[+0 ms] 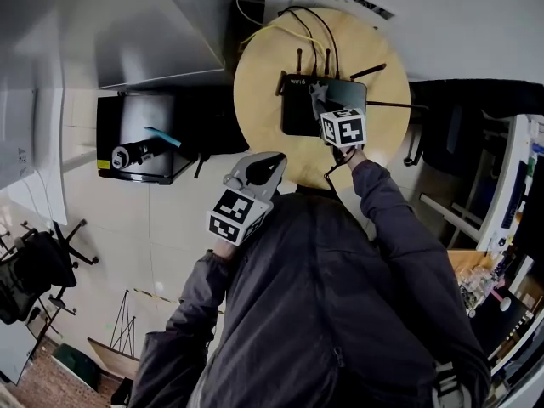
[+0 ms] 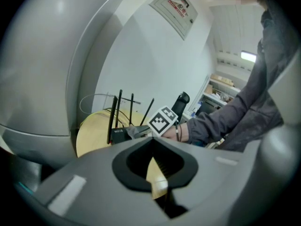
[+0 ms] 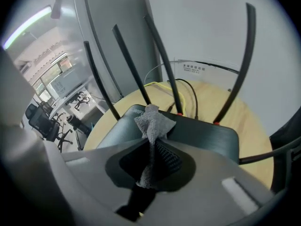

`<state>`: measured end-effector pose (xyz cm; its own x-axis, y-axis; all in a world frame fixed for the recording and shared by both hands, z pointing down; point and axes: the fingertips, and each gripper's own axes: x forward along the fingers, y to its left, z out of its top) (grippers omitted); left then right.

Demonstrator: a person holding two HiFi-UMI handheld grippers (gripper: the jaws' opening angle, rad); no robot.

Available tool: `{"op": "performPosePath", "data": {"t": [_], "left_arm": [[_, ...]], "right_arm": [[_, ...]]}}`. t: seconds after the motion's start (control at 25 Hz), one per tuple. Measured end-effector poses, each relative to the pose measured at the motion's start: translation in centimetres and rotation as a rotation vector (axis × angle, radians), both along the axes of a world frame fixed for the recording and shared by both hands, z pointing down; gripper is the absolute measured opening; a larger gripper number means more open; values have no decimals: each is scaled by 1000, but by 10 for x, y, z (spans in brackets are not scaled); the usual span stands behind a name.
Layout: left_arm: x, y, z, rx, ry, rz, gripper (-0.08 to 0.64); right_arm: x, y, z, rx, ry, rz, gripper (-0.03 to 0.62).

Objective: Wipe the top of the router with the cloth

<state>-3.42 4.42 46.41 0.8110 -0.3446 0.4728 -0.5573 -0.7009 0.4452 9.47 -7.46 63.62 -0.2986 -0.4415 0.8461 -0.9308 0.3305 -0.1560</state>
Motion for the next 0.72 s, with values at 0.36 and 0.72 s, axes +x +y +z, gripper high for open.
{"op": "performPosePath", "data": {"t": [0.36, 0.72], "left_arm": [[2, -2, 2, 10, 2, 28, 0], [5, -2, 0, 9, 3, 49, 0]], "right_arm": [[114, 21, 2, -6, 87, 157, 31], [114, 22, -7, -14, 120, 214, 29]]}}
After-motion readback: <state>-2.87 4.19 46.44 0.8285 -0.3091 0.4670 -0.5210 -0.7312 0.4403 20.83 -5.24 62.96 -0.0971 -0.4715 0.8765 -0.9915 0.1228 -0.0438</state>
